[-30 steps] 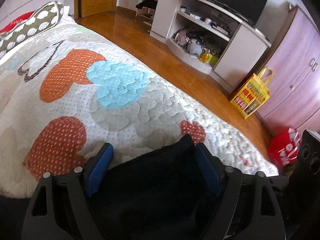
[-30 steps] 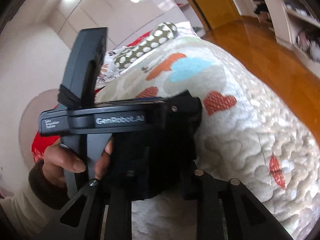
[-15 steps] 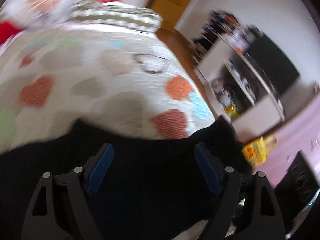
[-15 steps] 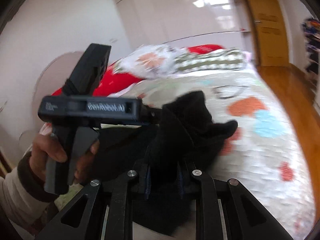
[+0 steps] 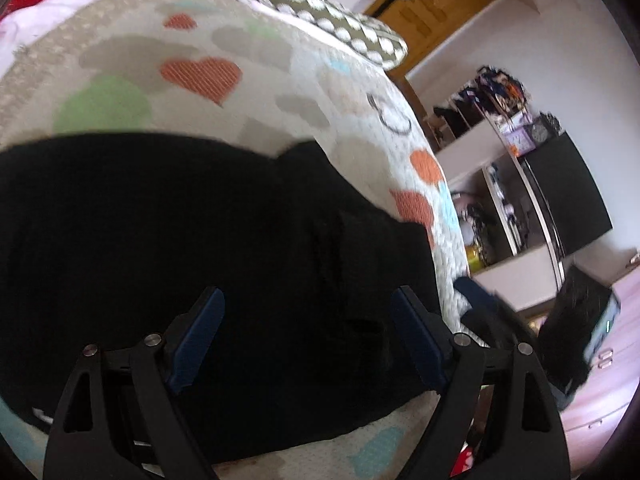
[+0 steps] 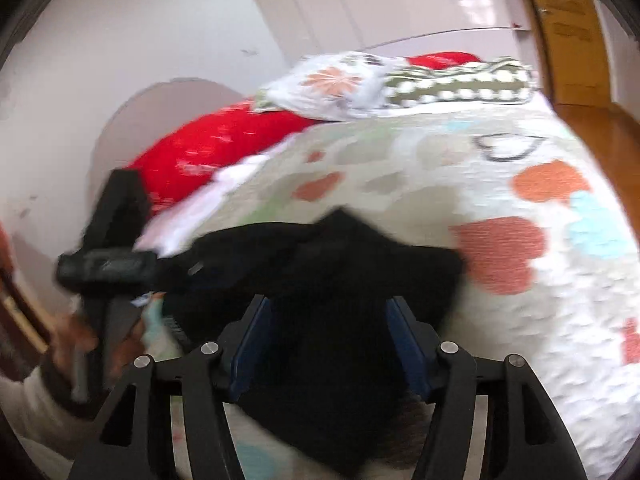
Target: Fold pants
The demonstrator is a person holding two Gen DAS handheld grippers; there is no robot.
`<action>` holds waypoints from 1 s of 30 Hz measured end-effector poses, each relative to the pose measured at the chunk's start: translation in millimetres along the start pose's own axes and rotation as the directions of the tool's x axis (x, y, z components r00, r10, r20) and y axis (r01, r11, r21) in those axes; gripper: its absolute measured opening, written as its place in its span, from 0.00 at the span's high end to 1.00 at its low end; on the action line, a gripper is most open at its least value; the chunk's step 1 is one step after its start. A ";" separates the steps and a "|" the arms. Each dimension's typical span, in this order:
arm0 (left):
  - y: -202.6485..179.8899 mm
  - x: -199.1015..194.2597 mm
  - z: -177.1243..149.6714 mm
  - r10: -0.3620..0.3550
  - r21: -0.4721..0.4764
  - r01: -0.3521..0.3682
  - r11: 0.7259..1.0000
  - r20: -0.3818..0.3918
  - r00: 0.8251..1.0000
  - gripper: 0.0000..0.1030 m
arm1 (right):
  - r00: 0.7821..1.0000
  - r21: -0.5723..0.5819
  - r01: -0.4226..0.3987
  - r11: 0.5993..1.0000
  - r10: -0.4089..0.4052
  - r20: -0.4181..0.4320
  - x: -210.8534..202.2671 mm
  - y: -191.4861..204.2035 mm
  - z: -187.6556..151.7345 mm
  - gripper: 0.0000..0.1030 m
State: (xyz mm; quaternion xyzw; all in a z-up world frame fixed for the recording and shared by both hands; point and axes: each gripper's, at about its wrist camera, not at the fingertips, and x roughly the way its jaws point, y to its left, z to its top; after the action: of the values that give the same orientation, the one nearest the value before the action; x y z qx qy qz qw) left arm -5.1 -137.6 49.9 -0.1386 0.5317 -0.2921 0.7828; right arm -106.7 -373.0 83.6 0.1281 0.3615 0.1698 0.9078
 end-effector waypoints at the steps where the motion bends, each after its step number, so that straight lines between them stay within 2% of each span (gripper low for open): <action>1: -6.1 6.7 -2.5 0.009 0.010 -0.009 1.000 -0.010 1.000 0.16 | 1.000 0.007 0.023 1.000 -0.023 -0.015 6.1 -5.8 2.1 0.59; 3: -16.7 17.6 -6.8 0.019 0.026 -0.019 0.999 -0.009 1.000 0.16 | 0.998 0.003 0.054 0.999 -0.054 -0.042 22.7 -13.7 4.3 0.71; 4: -21.3 19.9 -9.0 0.026 0.039 -0.026 0.999 -0.003 1.000 0.16 | 0.995 -0.007 0.076 0.997 -0.076 -0.059 33.6 -16.0 4.2 0.72; 7: -37.6 28.8 -15.5 0.114 0.124 -0.117 0.985 0.030 0.993 0.18 | 0.989 -0.004 0.108 0.994 -0.108 -0.105 53.4 -24.1 -2.7 0.72; 8: -39.7 29.7 -17.8 0.141 0.143 -0.145 0.979 0.037 0.989 0.31 | 0.988 0.007 0.109 0.994 -0.108 -0.107 50.8 -25.6 -4.8 0.72; 9: -40.7 29.2 -18.9 0.156 0.155 -0.160 0.975 0.040 0.987 0.59 | 0.989 0.010 0.107 0.994 -0.105 -0.100 48.5 -25.7 -3.5 0.72; 10: -39.5 27.8 -18.9 0.164 0.160 -0.167 0.973 0.031 0.986 0.72 | 0.990 0.009 0.102 0.995 -0.101 -0.094 46.4 -23.1 -3.9 0.69; 13: -28.4 16.3 -13.9 0.112 0.112 -0.112 0.987 0.002 0.994 0.84 | 0.995 -0.010 0.079 0.997 -0.079 -0.065 32.8 -12.8 1.3 0.68; 15: -26.1 4.5 -16.3 0.127 0.112 -0.129 0.985 0.022 0.992 0.88 | 0.997 -0.029 0.055 0.998 -0.056 -0.054 28.0 -4.0 4.0 0.68; 18: -18.5 1.4 -20.4 0.144 0.101 -0.145 0.984 0.022 0.989 0.88 | 0.997 -0.056 0.033 0.998 -0.036 -0.061 41.3 7.1 6.4 0.68; 22: -14.5 6.6 -25.2 0.166 0.088 -0.167 0.982 0.019 0.986 0.88 | 0.985 -0.067 0.064 0.996 -0.074 -0.158 80.2 7.1 -0.4 0.69; 25: -17.5 -2.0 -26.2 0.174 0.099 -0.177 0.979 0.040 0.984 0.87 | 0.983 -0.087 0.074 0.994 -0.087 -0.163 76.3 11.8 4.2 0.68; 27: -17.3 -4.5 -27.1 0.190 0.100 -0.194 0.976 0.046 0.981 0.78 | 0.987 -0.116 0.070 0.991 -0.086 -0.139 67.5 19.3 9.6 0.68; 30: -13.3 -6.9 -30.1 0.200 0.078 -0.204 0.976 0.053 0.978 0.70 | 0.989 -0.137 0.056 0.989 -0.073 -0.128 65.8 28.3 14.9 0.61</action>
State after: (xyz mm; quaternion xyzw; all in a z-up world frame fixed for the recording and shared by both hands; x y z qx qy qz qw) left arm -38.6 -141.2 50.1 -0.0577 0.5130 -0.2295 0.8251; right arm -57.6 -322.4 63.9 0.0440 0.4129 0.1721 0.8933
